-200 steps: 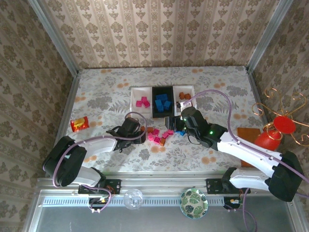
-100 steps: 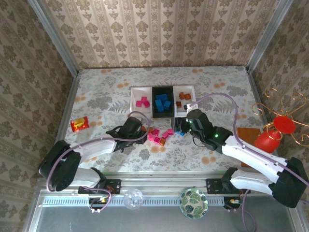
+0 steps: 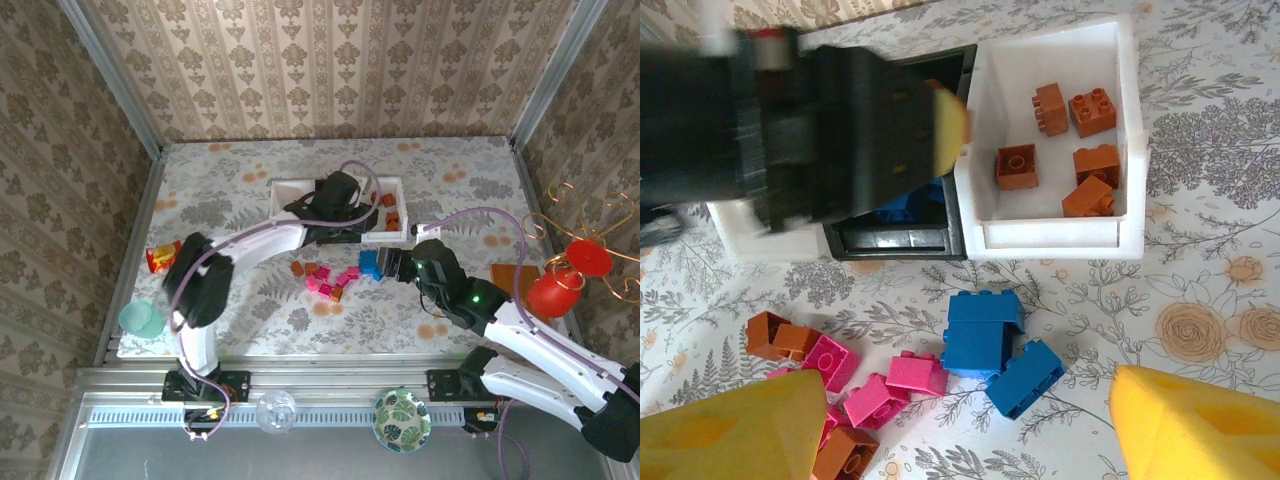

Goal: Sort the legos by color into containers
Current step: Place the lego in the container, then pick up the lego from the bottom-center of the table.

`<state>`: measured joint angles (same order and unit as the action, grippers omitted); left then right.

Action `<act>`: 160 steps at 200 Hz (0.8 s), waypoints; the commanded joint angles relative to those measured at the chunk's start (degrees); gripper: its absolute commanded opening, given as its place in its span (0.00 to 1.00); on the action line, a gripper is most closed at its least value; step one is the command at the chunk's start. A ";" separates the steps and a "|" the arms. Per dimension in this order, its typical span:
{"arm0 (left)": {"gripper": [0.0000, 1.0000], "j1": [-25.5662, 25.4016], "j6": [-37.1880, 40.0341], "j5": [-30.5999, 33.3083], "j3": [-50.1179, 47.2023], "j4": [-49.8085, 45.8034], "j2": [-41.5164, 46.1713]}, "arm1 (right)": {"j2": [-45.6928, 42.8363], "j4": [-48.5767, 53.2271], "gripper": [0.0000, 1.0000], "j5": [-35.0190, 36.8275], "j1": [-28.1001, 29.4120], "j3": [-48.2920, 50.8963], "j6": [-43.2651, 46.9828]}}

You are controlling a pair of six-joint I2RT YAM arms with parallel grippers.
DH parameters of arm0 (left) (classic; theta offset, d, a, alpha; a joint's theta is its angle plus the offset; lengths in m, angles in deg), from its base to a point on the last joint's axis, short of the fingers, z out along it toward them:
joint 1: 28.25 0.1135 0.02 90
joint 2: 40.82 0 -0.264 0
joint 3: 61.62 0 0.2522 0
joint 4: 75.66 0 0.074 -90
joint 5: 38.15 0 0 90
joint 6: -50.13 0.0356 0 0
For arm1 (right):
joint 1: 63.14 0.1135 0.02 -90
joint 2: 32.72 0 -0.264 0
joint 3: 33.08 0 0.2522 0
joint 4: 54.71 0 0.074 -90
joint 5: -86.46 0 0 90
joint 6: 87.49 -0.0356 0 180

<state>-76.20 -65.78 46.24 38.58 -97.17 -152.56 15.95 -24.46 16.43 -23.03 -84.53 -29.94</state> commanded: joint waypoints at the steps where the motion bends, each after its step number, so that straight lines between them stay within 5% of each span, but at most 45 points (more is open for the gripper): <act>1: 0.37 0.31 1.99 -2.91 8.79 -3.93 -6.38 | -1.92 2.66 0.76 2.52 -0.33 1.43 -1.39; 41: 0.49 0.50 0.82 -3.97 22.40 -7.61 -16.05 | -0.57 1.77 0.77 1.01 -0.37 2.33 -1.66; 76: 0.66 1.16 -1.86 -6.19 22.39 -5.44 -13.16 | 3.25 0.40 0.79 -1.47 -0.35 2.98 -2.03; 115: 0.76 1.63 -2.37 -4.71 7.19 2.43 1.76 | 9.79 -4.72 0.77 -10.21 0.16 3.10 0.08; 160: 0.85 2.11 -3.99 1.45 -22.43 10.47 26.03 | 21.91 -8.84 0.77 -17.36 5.34 0.59 3.61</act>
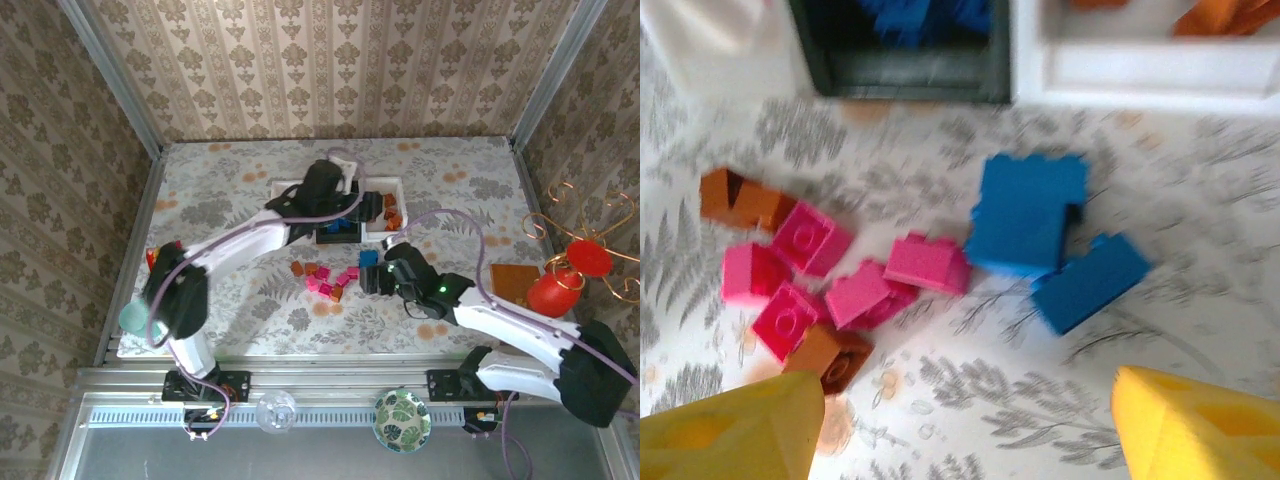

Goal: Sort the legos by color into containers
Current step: Pick up the lego from the bottom-center of the table.

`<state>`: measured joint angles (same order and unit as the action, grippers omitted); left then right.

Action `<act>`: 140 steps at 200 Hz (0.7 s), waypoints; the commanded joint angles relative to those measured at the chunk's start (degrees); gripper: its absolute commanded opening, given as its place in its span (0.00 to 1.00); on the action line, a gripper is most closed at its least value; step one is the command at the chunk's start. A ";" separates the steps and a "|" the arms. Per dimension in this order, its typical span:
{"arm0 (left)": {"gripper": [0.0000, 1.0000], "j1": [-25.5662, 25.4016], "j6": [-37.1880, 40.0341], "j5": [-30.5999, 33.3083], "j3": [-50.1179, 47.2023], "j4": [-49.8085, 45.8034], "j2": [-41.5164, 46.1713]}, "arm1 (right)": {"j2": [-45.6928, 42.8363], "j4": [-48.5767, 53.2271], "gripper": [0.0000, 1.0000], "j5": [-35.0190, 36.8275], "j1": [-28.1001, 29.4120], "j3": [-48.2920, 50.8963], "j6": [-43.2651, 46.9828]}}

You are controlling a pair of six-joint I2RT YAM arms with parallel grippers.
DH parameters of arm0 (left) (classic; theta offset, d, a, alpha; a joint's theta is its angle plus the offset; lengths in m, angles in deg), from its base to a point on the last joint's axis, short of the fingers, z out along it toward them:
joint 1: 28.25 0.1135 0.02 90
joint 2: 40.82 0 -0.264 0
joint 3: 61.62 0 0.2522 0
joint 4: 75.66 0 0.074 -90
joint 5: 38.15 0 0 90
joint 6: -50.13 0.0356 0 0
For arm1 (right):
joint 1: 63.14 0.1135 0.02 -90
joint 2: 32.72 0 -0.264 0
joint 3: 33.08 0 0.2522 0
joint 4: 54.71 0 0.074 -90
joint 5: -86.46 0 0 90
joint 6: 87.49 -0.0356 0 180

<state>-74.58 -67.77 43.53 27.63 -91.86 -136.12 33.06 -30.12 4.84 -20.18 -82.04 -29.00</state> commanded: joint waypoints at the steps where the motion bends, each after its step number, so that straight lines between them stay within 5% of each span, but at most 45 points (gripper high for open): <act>1: 0.86 0.47 -2.04 4.39 -12.10 5.25 10.17 | 5.11 -3.22 0.78 -5.94 2.66 -1.98 2.76; 72: 1.00 0.36 -6.38 12.00 -38.69 -3.54 42.24 | 21.59 -3.29 0.78 -7.36 8.68 -8.59 6.70; 140: 1.00 0.68 -9.16 14.31 -44.36 -12.55 52.56 | 31.41 -0.61 0.69 -3.69 8.63 -15.71 10.42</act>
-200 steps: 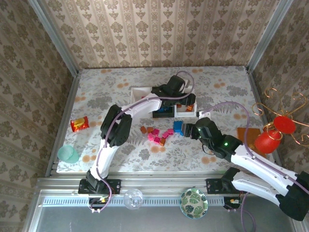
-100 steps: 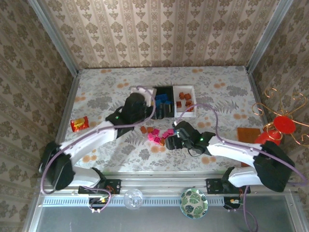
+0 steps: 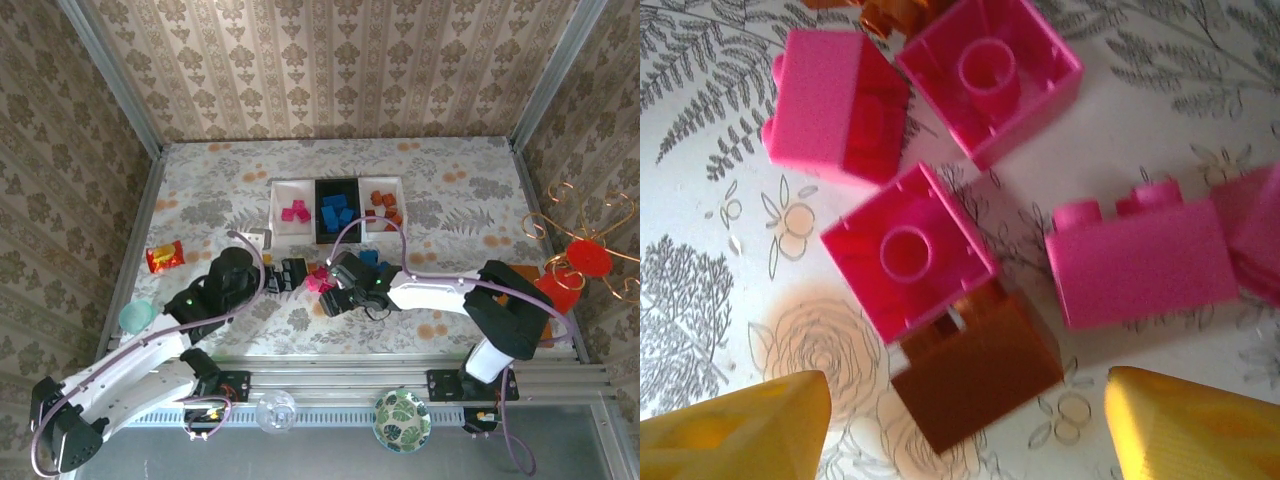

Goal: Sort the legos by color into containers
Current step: Pick up the lego from the bottom-center of the table, then place the lego in the container.

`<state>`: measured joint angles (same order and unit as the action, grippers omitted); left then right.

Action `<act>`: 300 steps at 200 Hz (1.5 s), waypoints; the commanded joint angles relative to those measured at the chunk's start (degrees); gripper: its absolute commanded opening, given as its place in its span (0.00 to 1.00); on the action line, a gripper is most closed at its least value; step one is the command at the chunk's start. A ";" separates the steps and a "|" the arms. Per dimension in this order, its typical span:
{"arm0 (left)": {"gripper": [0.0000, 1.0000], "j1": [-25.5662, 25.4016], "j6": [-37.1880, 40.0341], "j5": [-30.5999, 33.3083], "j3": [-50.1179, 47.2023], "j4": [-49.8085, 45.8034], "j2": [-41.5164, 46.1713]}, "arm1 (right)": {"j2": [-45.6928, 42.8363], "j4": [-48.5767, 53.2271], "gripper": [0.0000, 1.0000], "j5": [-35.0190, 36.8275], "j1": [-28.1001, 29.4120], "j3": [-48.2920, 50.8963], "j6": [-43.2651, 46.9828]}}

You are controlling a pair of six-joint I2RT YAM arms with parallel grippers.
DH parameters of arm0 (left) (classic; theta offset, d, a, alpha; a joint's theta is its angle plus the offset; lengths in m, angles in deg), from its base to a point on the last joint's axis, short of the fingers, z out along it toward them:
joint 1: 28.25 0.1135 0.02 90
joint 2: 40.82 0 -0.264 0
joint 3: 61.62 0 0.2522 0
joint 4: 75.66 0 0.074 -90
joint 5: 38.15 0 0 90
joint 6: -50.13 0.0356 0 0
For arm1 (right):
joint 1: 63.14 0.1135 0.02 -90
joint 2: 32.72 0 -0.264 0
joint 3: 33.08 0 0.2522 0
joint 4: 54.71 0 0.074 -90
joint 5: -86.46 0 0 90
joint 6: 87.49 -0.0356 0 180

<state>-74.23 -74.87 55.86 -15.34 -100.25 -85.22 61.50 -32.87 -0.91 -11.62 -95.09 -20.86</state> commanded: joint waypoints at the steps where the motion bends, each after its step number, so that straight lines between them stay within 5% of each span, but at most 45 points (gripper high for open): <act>1: 1.00 0.30 -2.07 1.97 -1.44 -4.22 1.72 | 3.07 2.13 0.69 2.08 0.11 -2.74 2.33; 85: 1.00 0.96 -1.73 1.79 -1.75 -4.90 1.60 | -0.28 2.37 0.40 -1.54 0.06 0.08 3.38; 146: 1.00 2.41 -1.43 -0.55 -2.52 -3.15 0.30 | -12.98 6.07 0.36 -3.37 -0.81 3.34 2.19; 188: 1.00 2.91 -1.56 -1.11 -3.59 -1.88 -1.03 | -22.18 6.97 0.34 0.99 -15.10 0.73 -1.54; 222: 1.00 3.00 -1.47 -0.78 -4.06 -2.07 -1.56 | -13.49 5.89 0.33 3.69 -26.41 -6.58 -2.88; 269: 1.00 3.27 -1.38 -0.67 -4.38 -3.23 -1.73 | 4.57 8.26 0.40 4.65 -29.82 -20.44 -2.38; 300: 1.00 4.05 -0.89 -1.53 -4.22 -3.13 -3.77 | 7.55 8.48 0.67 3.59 -29.82 -25.04 -2.40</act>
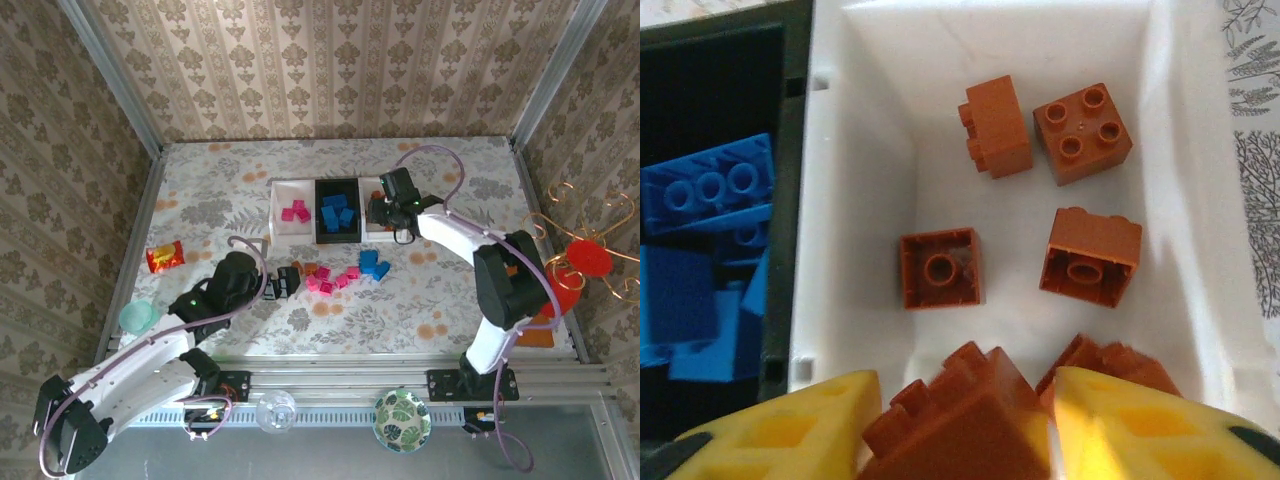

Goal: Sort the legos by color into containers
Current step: Place the lego in the container, then pick up the lego from the center of the table.

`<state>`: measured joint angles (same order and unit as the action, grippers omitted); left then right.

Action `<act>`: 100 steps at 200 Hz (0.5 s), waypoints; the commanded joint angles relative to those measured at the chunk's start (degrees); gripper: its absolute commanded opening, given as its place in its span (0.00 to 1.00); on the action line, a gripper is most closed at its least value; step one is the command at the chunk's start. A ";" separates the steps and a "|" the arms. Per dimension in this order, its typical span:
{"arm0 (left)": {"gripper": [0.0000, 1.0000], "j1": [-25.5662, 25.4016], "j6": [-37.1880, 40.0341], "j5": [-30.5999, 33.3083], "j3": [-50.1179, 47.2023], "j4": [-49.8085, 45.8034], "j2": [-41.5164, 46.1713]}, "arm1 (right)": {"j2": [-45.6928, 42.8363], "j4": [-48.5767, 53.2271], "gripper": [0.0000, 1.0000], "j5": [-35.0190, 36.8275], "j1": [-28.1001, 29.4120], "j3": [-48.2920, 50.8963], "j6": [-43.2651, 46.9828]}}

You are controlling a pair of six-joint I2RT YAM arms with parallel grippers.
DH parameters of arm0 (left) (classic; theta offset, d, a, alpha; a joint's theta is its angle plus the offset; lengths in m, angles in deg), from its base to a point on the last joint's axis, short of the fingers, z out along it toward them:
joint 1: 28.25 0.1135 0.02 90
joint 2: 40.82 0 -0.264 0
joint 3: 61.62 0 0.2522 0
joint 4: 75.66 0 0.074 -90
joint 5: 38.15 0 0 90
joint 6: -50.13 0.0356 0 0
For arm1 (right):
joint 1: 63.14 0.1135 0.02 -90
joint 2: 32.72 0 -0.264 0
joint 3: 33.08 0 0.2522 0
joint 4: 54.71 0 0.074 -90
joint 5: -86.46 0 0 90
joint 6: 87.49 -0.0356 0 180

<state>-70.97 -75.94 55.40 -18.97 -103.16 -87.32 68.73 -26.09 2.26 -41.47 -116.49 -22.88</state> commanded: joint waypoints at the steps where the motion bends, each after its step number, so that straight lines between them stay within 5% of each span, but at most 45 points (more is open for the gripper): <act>1: 1.00 0.79 0.24 -1.17 -0.50 -0.23 -1.80 | 0.23 1.69 0.67 0.39 0.04 -3.65 -0.42; 54: 0.80 1.27 3.24 -2.03 3.21 2.82 -15.31 | -9.74 -0.48 0.74 0.23 5.09 2.52 0.94; 100: 0.74 1.30 4.49 -1.28 7.15 10.14 -27.77 | -17.14 -2.48 0.74 2.52 10.72 10.96 0.45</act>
<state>-70.10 -73.50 53.72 -14.97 -98.48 -111.71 54.57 -27.71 2.33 -32.36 -109.43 -22.85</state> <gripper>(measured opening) 0.757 0.737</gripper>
